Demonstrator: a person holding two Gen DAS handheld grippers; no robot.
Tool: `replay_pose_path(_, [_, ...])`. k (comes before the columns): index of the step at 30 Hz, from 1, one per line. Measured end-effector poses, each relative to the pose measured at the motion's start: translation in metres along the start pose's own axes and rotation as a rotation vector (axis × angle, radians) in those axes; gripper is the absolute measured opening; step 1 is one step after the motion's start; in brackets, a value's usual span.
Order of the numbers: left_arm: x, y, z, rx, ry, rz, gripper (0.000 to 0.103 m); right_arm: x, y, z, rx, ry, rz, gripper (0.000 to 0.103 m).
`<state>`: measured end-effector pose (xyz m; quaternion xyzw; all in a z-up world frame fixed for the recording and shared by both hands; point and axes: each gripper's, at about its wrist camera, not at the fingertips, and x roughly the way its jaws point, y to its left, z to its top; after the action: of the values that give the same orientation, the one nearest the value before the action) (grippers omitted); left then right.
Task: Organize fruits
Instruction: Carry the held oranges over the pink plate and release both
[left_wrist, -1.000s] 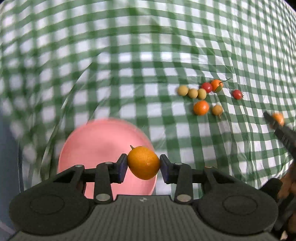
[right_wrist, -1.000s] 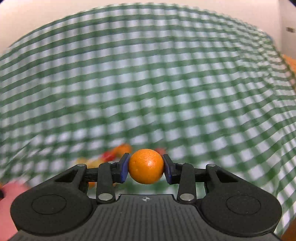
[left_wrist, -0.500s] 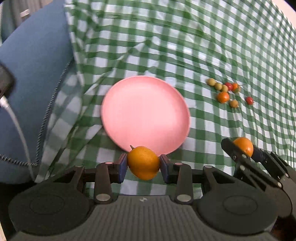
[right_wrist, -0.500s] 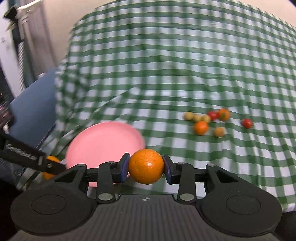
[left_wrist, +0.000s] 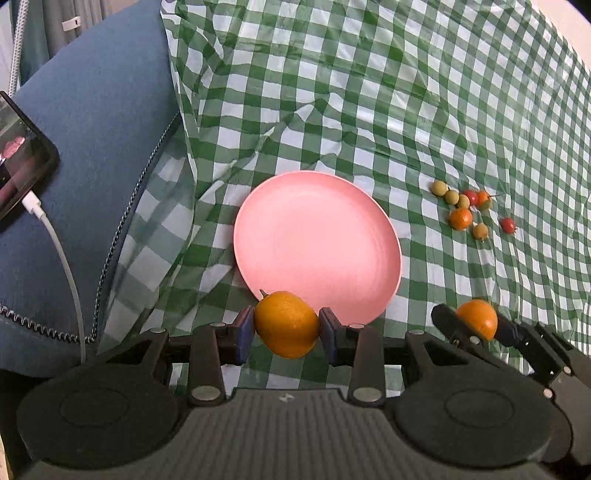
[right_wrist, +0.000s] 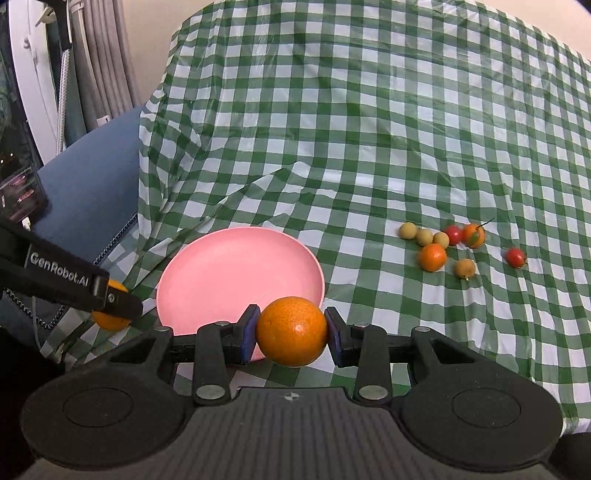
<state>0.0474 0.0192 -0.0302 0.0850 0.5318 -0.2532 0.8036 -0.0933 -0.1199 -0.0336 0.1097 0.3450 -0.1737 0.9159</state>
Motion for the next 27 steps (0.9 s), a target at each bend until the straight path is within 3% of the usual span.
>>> replay_pose_path(27, [0.07,-0.001,0.037,0.025,0.036,0.088,0.042,0.077,0.036,0.017,-0.07,0.113,0.037,0.039])
